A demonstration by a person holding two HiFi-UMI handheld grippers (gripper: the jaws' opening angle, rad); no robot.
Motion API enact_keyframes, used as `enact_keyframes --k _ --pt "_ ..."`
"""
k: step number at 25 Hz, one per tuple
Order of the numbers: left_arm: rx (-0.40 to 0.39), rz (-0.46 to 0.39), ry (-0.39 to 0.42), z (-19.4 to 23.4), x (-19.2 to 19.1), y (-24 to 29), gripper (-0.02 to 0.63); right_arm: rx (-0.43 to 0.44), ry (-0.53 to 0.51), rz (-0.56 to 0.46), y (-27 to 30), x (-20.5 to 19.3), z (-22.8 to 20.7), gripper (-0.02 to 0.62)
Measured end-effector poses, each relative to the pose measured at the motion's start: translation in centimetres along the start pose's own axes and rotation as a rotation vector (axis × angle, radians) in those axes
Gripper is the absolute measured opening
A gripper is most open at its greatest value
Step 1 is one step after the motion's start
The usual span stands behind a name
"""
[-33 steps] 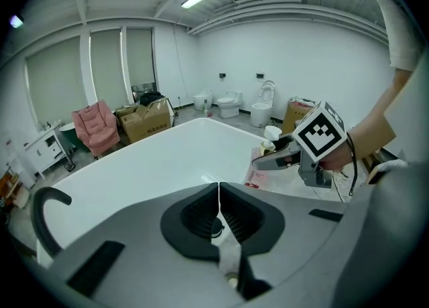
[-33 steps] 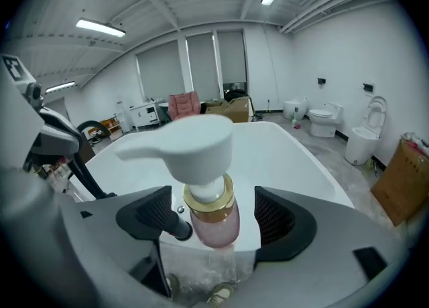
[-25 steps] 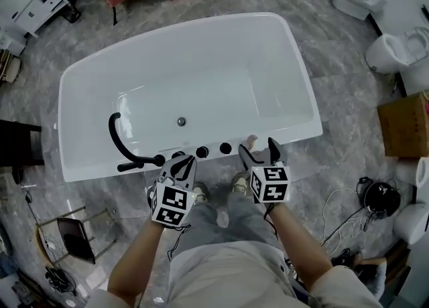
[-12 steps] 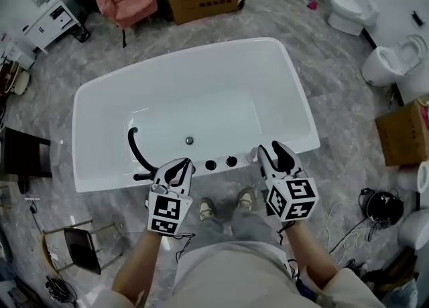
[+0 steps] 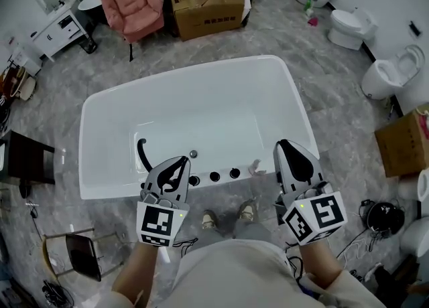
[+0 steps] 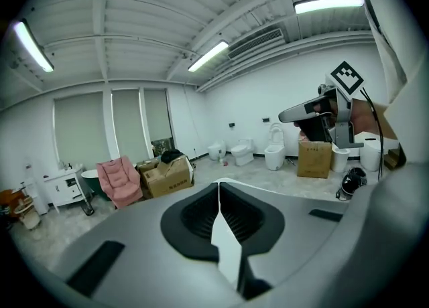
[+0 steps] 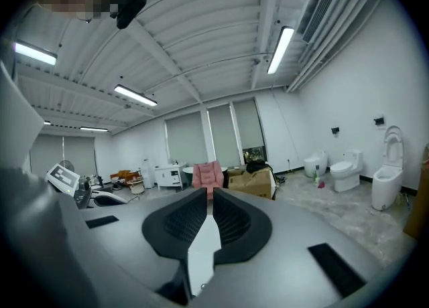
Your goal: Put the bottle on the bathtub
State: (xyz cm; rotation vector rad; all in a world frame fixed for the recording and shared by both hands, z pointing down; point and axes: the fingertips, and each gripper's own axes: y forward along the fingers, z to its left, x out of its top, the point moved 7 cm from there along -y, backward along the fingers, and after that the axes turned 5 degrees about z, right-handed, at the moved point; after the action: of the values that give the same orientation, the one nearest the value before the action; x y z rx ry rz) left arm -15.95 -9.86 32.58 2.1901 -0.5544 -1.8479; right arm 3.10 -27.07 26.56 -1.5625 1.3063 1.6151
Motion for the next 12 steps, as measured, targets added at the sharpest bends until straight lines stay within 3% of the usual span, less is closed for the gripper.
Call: enact_keyframes --k 8,12 --pt "0.03 -0.113 0.038 1.2 4.3 -2.2 0.023 0.082 -0.128 -0.051 -0.5 3.6 2.8 0.028" --pt "0.061 -0.16 0.005 1.7 5.7 -2.9 0.023 0.096 -0.152 -0.052 -0.2 3.8 3.5 0.028"
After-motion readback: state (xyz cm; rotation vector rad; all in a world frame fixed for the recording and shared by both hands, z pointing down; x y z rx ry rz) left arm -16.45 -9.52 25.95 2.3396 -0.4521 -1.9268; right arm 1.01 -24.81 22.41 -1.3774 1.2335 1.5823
